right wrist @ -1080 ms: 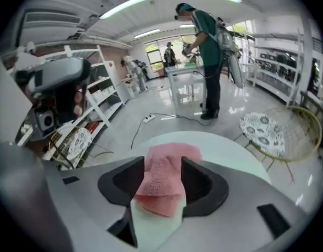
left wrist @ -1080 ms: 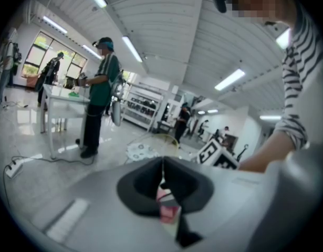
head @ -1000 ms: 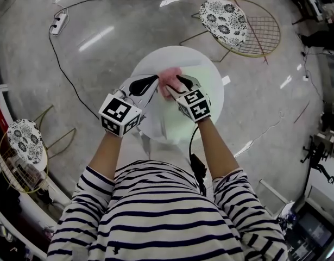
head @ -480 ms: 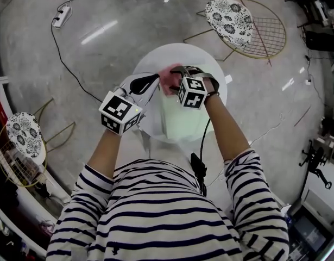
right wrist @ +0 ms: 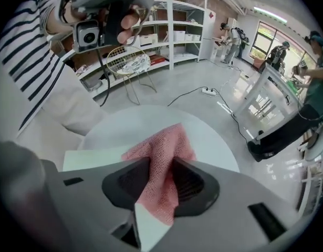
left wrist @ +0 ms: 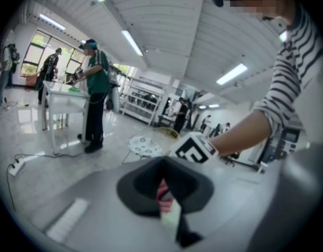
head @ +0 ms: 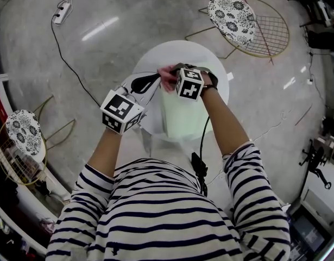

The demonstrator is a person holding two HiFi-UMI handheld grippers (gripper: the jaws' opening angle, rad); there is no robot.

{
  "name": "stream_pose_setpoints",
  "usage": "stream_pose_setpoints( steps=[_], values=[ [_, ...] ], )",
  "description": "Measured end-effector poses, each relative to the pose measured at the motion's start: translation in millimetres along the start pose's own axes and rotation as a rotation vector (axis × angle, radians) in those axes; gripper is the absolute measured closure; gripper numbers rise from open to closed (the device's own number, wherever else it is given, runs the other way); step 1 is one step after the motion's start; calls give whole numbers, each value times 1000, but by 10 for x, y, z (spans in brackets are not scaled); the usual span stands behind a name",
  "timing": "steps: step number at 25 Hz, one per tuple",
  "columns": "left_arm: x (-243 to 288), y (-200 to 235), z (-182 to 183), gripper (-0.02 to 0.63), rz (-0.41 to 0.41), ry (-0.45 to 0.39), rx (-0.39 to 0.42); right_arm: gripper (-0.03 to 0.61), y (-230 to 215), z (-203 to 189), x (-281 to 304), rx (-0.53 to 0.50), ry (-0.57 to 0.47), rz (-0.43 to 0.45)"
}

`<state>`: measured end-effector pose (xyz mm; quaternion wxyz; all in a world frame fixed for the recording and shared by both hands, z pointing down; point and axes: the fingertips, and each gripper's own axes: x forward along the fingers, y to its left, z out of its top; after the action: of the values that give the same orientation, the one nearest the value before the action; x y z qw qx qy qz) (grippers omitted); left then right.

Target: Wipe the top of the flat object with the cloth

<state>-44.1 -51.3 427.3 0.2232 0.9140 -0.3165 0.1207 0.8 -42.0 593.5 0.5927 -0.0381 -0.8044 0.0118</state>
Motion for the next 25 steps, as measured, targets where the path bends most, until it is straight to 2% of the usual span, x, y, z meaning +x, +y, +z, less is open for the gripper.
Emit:
stream_pose_setpoints(
  steps=[3, 7, 12, 25],
  values=[
    [16, -31, -26, 606, -7, 7, 6, 479, 11, -4, -17, 51, -24, -9],
    [6, -60, -36, 606, -18, 8, 9, 503, 42, 13, -41, 85, -46, -56],
    [28, -121, -73, 607, -35, 28, 21, 509, 105, -1, -95, 110, -70, -100],
    [32, -294, -261, 607, -59, 74, 23, 508, 640, -142, -133, 119, -93, -95]
  ],
)
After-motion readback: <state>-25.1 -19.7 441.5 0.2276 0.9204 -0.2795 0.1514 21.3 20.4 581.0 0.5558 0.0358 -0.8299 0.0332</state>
